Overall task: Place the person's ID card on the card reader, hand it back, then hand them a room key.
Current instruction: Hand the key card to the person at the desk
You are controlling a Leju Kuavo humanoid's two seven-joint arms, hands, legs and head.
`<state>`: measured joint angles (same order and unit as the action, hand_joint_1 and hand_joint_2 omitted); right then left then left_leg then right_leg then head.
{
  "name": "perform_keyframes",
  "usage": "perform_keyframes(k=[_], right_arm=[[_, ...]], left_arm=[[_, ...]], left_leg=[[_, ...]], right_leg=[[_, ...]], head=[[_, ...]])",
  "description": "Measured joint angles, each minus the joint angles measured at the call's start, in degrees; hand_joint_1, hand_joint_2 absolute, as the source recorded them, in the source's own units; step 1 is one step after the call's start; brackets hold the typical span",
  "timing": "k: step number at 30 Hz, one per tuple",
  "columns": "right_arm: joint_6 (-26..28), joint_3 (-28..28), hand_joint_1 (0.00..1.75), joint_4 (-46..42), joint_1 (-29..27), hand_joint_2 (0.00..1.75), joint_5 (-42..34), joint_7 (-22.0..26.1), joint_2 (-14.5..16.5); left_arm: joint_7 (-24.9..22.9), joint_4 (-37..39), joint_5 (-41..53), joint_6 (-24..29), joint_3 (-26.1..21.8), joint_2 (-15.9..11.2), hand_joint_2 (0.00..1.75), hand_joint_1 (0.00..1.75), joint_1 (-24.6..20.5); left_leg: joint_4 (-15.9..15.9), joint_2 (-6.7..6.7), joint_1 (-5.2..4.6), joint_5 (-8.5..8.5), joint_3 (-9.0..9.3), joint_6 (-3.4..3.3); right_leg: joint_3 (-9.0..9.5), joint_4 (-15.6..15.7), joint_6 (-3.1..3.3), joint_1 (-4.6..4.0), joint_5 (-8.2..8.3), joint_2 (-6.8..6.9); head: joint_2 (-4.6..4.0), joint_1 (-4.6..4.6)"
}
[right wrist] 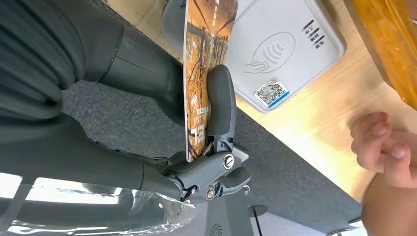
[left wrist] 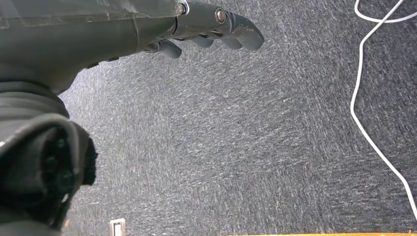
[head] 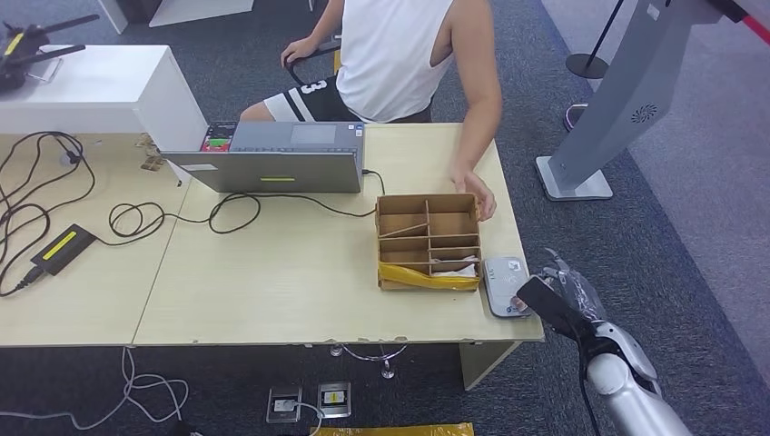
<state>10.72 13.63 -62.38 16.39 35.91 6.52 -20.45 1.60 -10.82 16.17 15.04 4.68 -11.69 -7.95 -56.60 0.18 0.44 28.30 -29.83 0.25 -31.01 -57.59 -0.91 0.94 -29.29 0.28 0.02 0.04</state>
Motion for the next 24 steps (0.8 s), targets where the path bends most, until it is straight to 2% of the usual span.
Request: perform_keyframes(k=[24], right_arm=[[0.9, 0.5, 1.75, 0.5, 2.7, 1.75, -0.4, -0.2, 0.0]], left_arm=[[0.0, 0.0, 0.1, -0.1, 0.0, 0.0, 0.0, 0.0, -0.2]], left_leg=[[0.0, -0.02, -0.01, -0.02, -0.02, -0.01]], right_leg=[[0.0, 0.0, -0.03, 0.01, 0.1, -0.04]], head=[[0.0, -0.02]])
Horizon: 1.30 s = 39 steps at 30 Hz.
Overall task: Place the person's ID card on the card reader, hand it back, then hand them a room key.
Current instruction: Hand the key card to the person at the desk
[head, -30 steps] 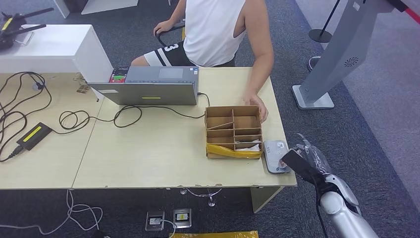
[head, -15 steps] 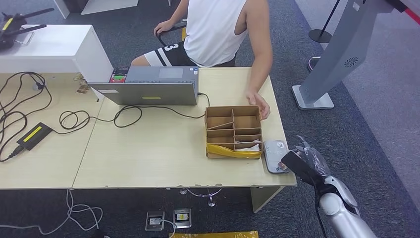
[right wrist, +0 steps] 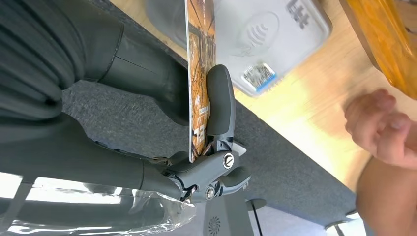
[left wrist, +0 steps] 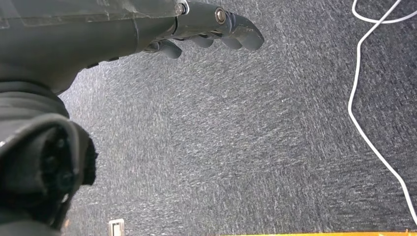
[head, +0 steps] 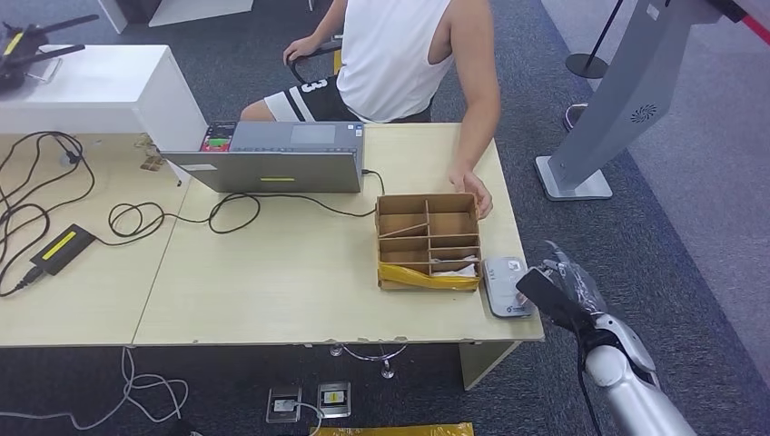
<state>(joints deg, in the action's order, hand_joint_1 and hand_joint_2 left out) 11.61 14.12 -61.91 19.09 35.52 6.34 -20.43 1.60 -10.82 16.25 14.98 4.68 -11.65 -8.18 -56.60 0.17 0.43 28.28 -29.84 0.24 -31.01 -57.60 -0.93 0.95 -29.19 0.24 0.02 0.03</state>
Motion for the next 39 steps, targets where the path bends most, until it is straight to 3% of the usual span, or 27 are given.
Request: perform_keyframes(k=[8, 14, 18, 24, 27, 39], right_arm=[[-3.1, -2.3, 1.75, -4.2, 11.8, 1.75, 2.6, -0.5, -3.2], [-6.3, -0.7, 1.75, -5.6, 30.1, 1.75, 11.8, 2.0, -5.5], [-5.4, 3.0, 1.75, -0.7, 41.1, 1.75, 17.2, 5.0, -4.9], [-4.1, 8.7, 1.75, 10.1, 50.5, 1.75, 22.0, 6.6, -2.6], [-3.9, 11.7, 1.75, 16.3, 53.4, 1.75, 24.4, 6.7, -0.9], [-5.1, 18.7, 1.75, 30.0, 56.5, 1.75, 29.7, 5.0, 3.4]], left_arm=[[-0.2, 0.0, 1.1, -0.4, 0.0, 0.0, 0.0, 0.0, -0.7], [-1.2, 0.0, 2.3, -1.2, 0.4, 0.0, 0.0, 0.0, -1.9], [-1.8, -0.2, 3.0, -1.7, 0.7, 0.0, 0.0, 0.0, -3.0], [-2.3, -0.3, 3.5, -2.5, 1.5, 0.2, 0.0, 0.0, -4.1], [-2.6, -0.5, 3.6, -2.9, 1.7, 0.3, 0.0, 0.0, -4.8], [-3.0, -0.6, 3.3, -3.2, 1.8, 0.1, 0.0, 0.0, -5.2]], left_leg=[[0.0, -0.06, -0.05, -0.14, -0.07, -0.04], [0.0, -0.08, -0.08, -0.34, -0.36, -0.06], [0.0, 0.12, -0.02, -0.42, -0.48, -0.05], [0.0, 0.25, -0.01, -0.5, -0.62, -0.04], [0.0, 0.3, 0.0, -0.51, -0.62, -0.05], [0.0, 0.31, 0.01, -0.55, -0.64, -0.05]], right_leg=[[-0.08, 0.0, -0.04, 0.05, 0.18, -0.06], [-0.35, 0.0, -0.08, 0.08, 0.36, -0.07], [-0.37, 0.0, -0.06, 0.01, 0.37, 0.16], [-0.46, 0.0, -0.07, 0.0, 0.38, 0.28], [-0.46, 0.0, -0.07, -0.01, 0.38, 0.33], [-0.51, 0.0, -0.07, -0.01, 0.39, 0.31]], head=[[0.0, 0.02], [0.0, 0.01], [0.0, 0.01], [-0.01, 0.02], [0.0, 0.02], [0.0, 0.01]])
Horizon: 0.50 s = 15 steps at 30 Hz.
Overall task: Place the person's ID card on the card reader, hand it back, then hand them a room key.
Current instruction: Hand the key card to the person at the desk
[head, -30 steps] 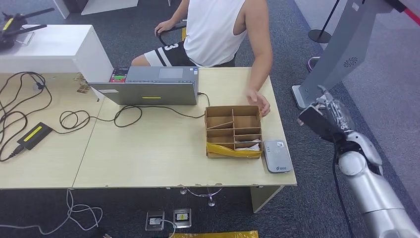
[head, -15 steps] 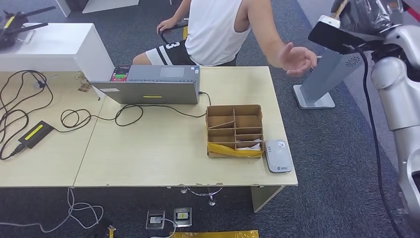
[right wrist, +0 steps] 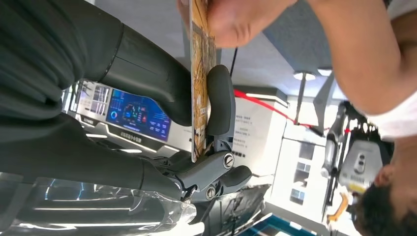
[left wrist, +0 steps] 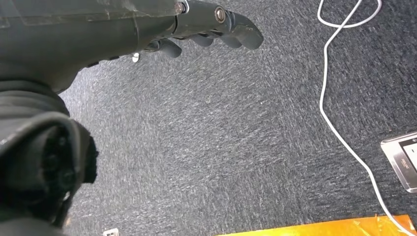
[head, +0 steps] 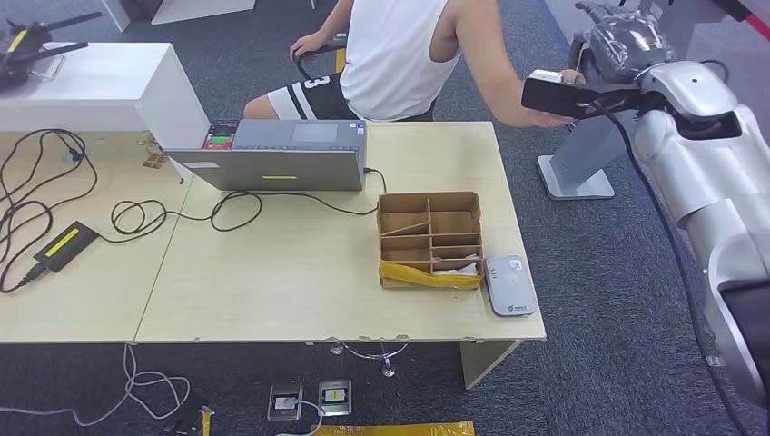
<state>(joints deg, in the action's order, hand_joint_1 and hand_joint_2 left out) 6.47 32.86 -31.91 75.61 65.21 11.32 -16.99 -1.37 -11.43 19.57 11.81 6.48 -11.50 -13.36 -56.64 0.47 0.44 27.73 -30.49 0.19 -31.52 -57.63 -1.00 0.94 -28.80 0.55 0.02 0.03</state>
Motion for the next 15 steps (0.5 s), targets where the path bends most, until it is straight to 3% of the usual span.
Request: perform_keyframes(k=[6, 9, 10, 13, 15], right_arm=[[-0.2, 2.2, 1.7, 4.0, 0.0, 1.75, 0.5, -0.9, 1.9], [-0.1, 2.8, 0.42, 5.3, 0.0, 1.75, 0.3, -0.9, 2.6], [0.0, 3.0, 0.03, 5.7, 0.0, 1.31, 0.2, -0.9, 2.8], [0.4, 3.3, 0.0, 7.1, 0.0, 0.0, -0.2, -0.7, 3.3], [0.8, 3.6, 0.0, 8.1, 0.1, 0.0, -0.5, -0.6, 3.6]], left_arm=[[-0.1, 0.0, -0.4, 0.0, 0.0, -0.2, 0.0, 0.0, 0.0], [-0.1, 0.0, -0.8, 0.1, 0.0, -0.3, 0.0, 0.0, 0.1], [-0.1, 0.0, -0.9, 0.1, 0.0, -0.3, 0.0, 0.0, 0.2], [-0.1, 0.0, -1.1, 0.2, 0.0, -0.3, 0.0, 0.0, 0.4], [-0.1, 0.0, -1.1, 0.2, 0.0, -0.3, 0.0, 0.0, 0.4]], left_leg=[[0.0, 0.0, 0.01, -0.01, 0.0, 0.01], [0.0, 0.0, 0.01, -0.01, 0.0, 0.01], [0.0, 0.0, 0.01, -0.01, -0.01, 0.01], [0.0, 0.0, 0.01, -0.01, -0.01, 0.01], [0.0, -0.01, 0.01, -0.01, -0.02, 0.01]], right_leg=[[0.0, 0.0, 0.0, -0.02, 0.02, 0.02], [0.0, 0.0, -0.01, -0.01, 0.03, 0.01], [0.0, 0.0, -0.01, -0.01, 0.03, 0.01], [-0.02, 0.0, -0.01, -0.01, 0.03, 0.01], [-0.02, 0.0, -0.01, -0.01, 0.03, 0.01]], head=[[0.0, 0.01], [0.0, 0.02], [0.0, 0.01], [0.0, 0.01], [0.0, 0.01]])
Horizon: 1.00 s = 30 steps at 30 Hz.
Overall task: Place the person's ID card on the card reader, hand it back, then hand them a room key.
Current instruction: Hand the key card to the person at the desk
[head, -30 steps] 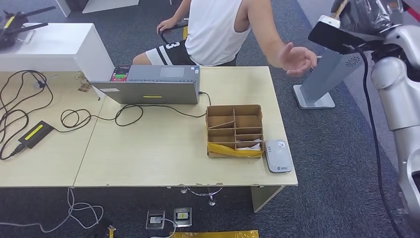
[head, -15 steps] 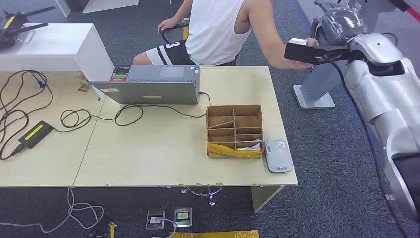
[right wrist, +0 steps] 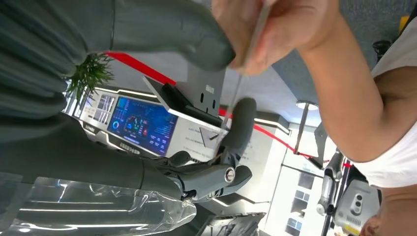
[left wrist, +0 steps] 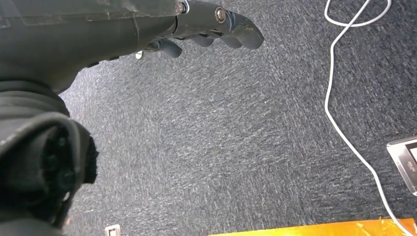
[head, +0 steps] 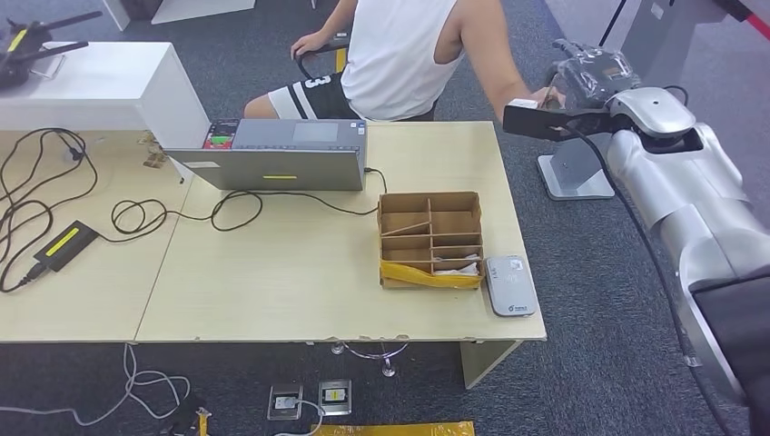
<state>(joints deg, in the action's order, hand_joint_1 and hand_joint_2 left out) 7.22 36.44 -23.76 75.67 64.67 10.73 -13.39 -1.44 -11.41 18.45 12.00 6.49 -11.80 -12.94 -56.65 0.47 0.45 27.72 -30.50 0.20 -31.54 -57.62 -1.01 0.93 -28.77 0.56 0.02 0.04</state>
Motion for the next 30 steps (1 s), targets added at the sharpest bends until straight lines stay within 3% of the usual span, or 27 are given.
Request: perform_keyframes(k=[7, 11, 13, 16, 18, 20, 22, 25, 26, 29, 30], right_arm=[[4.7, -0.5, 0.0, 1.4, 0.0, 0.0, -6.9, 1.8, 0.3], [6.3, -3.4, 0.0, 1.4, 0.0, 1.75, -16.6, 5.4, 0.6], [4.3, -5.4, 0.0, 1.1, 0.0, 1.75, -23.4, 7.3, 1.0], [-4.7, -9.3, 0.0, -1.4, -0.9, 1.75, -38.9, 8.1, 1.6], [-11.9, -11.5, 0.0, -5.8, -3.4, 1.75, -49.8, 4.6, 1.4], [-15.4, -12.7, 0.0, -13.1, -8.2, 1.75, -58.4, -1.8, 0.6], [-15.5, -13.5, 0.0, -20.5, -13.4, 1.75, -63.2, -6.9, -0.5], [-14.2, -14.4, 0.0, -28.0, -19.1, 1.75, -65.2, -9.1, -1.9], [-13.9, -14.7, 0.0, -30.0, -20.7, 1.31, -65.3, -9.2, -2.3], [-13.4, -15.3, 0.0, -36.1, -25.1, 1.31, -65.9, -9.4, -3.5], [-13.2, -15.6, 0.0, -38.0, -26.6, 1.75, -66.3, -9.5, -3.8]], left_arm=[[0.0, 0.0, -0.4, 0.5, 0.0, 0.0, 0.0, 0.0, 0.2], [0.0, 0.0, -0.7, 1.2, 0.0, 0.0, 0.0, 0.0, 0.4], [0.0, 0.0, -0.9, 1.3, 0.0, 0.0, 0.0, 0.0, 0.6], [0.1, 0.0, -1.1, 1.3, 0.0, 0.0, 0.0, 0.0, 1.0], [0.4, 0.0, -1.3, 1.3, 0.0, 0.0, 0.0, 0.0, 1.3], [0.7, 0.1, -1.6, 1.5, 0.0, 0.0, 0.0, 0.0, 1.6], [0.8, 0.1, -1.9, 1.7, 0.0, 0.0, 0.0, 0.0, 2.0], [0.8, 0.1, -2.1, 2.0, 0.0, -0.1, 0.0, 0.0, 2.6], [0.9, 0.1, -2.1, 2.1, 0.0, -0.1, 0.0, 0.0, 2.8], [0.9, 0.1, -2.3, 2.3, 0.0, -0.1, 0.0, 0.0, 3.0], [1.1, 0.1, -2.4, 2.3, 0.0, -0.1, 0.0, 0.0, 3.0]], left_leg=[[0.0, 0.0, 0.0, 0.0, 0.01, 0.0], [0.0, 0.0, 0.0, 0.0, 0.01, 0.0], [0.0, 0.0, 0.0, 0.0, 0.01, 0.0], [0.0, 0.0, 0.0, 0.0, 0.03, 0.0], [0.0, -0.01, 0.03, 0.0, 0.1, 0.0], [0.0, -0.01, 0.06, 0.01, 0.16, 0.01], [0.0, 0.0, 0.05, 0.01, 0.14, 0.01], [0.0, -0.01, 0.05, 0.01, 0.1, 0.01], [0.0, -0.04, 0.05, 0.01, 0.1, 0.01], [0.0, -0.12, 0.05, 0.01, 0.1, 0.01], [0.0, -0.13, 0.05, 0.01, 0.1, 0.01]], right_leg=[[0.0, 0.0, 0.0, 0.0, 0.01, -0.01], [0.0, 0.0, 0.0, 0.0, 0.01, -0.03], [0.01, 0.0, 0.0, 0.0, 0.01, -0.04], [0.01, 0.0, 0.0, -0.01, 0.01, -0.05], [0.06, 0.0, 0.0, -0.03, 0.01, -0.05], [0.1, 0.0, 0.0, -0.06, 0.01, -0.06], [0.09, 0.0, 0.0, -0.05, 0.0, -0.03], [0.07, 0.0, 0.0, -0.04, 0.01, -0.01], [0.06, 0.0, 0.0, -0.04, 0.01, -0.06], [0.04, 0.0, 0.0, -0.04, 0.01, -0.16], [0.04, 0.0, 0.0, -0.05, 0.01, -0.16]], head=[[0.0, 0.0], [0.0, 0.0], [0.0, 0.01], [0.0, 0.0], [0.0, 0.01], [0.0, 0.0], [0.0, -0.01], [0.0, -0.01], [0.0, 0.01], [0.0, 0.0], [0.0, 0.0]])
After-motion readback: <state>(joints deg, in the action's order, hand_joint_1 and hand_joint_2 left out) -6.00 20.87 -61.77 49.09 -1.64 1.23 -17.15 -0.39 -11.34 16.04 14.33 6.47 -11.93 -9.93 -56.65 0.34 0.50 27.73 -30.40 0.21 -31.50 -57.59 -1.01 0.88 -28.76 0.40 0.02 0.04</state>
